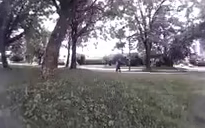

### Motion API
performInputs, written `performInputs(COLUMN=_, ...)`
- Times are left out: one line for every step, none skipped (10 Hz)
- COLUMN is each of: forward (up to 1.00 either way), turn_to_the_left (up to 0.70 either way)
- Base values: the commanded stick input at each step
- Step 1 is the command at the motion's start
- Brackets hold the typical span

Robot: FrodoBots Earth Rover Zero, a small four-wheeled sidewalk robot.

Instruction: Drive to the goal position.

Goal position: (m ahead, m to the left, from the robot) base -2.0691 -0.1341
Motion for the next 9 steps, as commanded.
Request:
performInputs(forward=0.5, turn_to_the_left=0.0)
performInputs(forward=0.5, turn_to_the_left=0.0)
performInputs(forward=0.5, turn_to_the_left=0.0)
performInputs(forward=0.5, turn_to_the_left=0.0)
performInputs(forward=0.5, turn_to_the_left=0.0)
performInputs(forward=0.5, turn_to_the_left=0.0)
performInputs(forward=0.5, turn_to_the_left=-0.18)
performInputs(forward=0.5, turn_to_the_left=-0.5)
performInputs(forward=0.5, turn_to_the_left=-0.5)
